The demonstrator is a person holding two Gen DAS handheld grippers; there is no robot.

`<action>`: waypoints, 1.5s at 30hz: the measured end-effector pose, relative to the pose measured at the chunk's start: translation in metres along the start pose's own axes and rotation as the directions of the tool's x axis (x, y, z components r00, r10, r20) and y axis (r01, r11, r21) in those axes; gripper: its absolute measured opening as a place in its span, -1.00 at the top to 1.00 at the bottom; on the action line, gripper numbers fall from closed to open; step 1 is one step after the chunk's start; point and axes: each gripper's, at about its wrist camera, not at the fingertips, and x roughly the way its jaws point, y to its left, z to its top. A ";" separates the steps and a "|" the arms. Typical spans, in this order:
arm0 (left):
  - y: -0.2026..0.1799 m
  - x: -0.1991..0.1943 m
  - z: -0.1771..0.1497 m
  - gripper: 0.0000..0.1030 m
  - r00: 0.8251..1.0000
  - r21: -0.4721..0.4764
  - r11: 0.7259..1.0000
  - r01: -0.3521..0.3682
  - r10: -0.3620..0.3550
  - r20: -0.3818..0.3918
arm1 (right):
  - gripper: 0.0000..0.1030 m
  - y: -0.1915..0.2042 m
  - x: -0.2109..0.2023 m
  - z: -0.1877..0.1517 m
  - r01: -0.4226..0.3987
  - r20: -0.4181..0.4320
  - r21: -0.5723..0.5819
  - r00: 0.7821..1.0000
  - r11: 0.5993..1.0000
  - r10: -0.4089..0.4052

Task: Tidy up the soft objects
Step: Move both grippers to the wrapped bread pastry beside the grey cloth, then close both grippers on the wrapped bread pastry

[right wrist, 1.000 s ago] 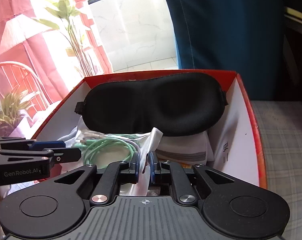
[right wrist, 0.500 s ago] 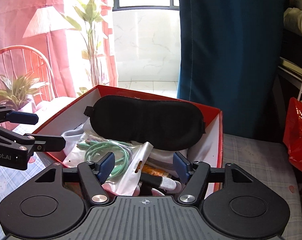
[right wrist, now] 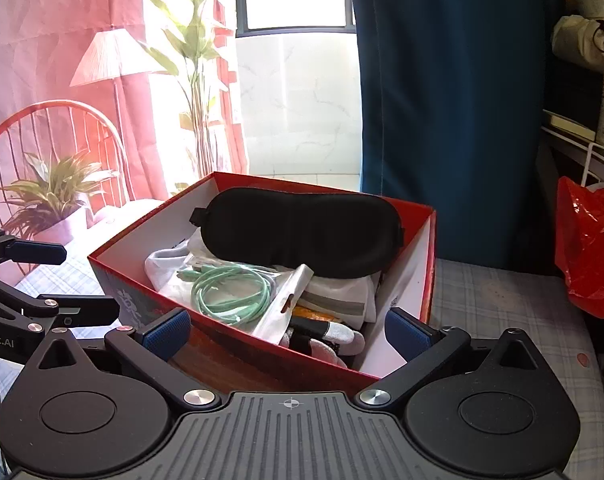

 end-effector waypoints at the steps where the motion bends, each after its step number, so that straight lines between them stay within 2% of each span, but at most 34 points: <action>1: 0.001 -0.001 -0.002 -1.00 1.000 -0.005 1.000 -0.001 0.001 0.001 | -0.99 0.000 -0.002 -0.002 -0.002 0.007 -0.002 1.000 1.000 0.002; 7: 0.000 -0.008 -0.014 -1.00 1.000 -0.028 1.000 -0.015 0.015 0.000 | -0.99 0.002 -0.012 -0.015 0.010 0.034 -0.027 0.999 1.000 -0.009; 11: -0.006 -0.011 -0.026 -1.00 1.000 -0.024 1.000 -0.012 0.012 -0.008 | -0.99 0.000 -0.023 -0.027 -0.014 0.057 -0.054 0.998 0.998 0.017; 17: -0.014 -0.008 -0.049 -1.00 0.999 -0.037 0.999 0.017 -0.019 -0.048 | -0.99 -0.002 -0.038 -0.050 -0.040 0.044 -0.087 0.998 0.995 0.044; 23: -0.018 -0.002 -0.073 -1.00 0.994 -0.077 0.996 0.055 -0.061 -0.085 | -0.99 -0.008 -0.039 -0.084 -0.046 -0.040 -0.068 0.998 0.997 0.043; 29: -0.022 0.002 -0.093 -0.99 0.991 -0.090 0.993 0.073 -0.083 -0.108 | -0.98 -0.014 -0.037 -0.118 -0.073 -0.138 -0.017 0.988 0.997 0.070; 33: -0.016 -0.002 -0.102 -0.99 0.990 -0.127 0.989 0.077 -0.091 -0.107 | -0.57 -0.009 -0.033 -0.130 -0.132 -0.183 -0.010 0.975 0.991 0.128; 36: -0.012 -0.006 -0.105 -0.99 0.993 -0.133 0.990 0.051 -0.064 -0.096 | -0.37 0.004 -0.029 -0.134 -0.174 -0.198 -0.028 0.966 0.984 0.165; 40: -0.004 -0.010 -0.105 -0.99 0.995 -0.158 0.987 0.041 -0.054 -0.080 | -0.36 0.025 -0.021 -0.133 -0.176 -0.192 -0.066 0.968 0.982 0.161; 45: -0.001 -0.015 -0.105 -0.96 0.996 -0.178 0.983 0.050 -0.062 -0.064 | -0.31 0.040 -0.010 -0.128 -0.205 -0.157 -0.066 0.969 0.976 0.193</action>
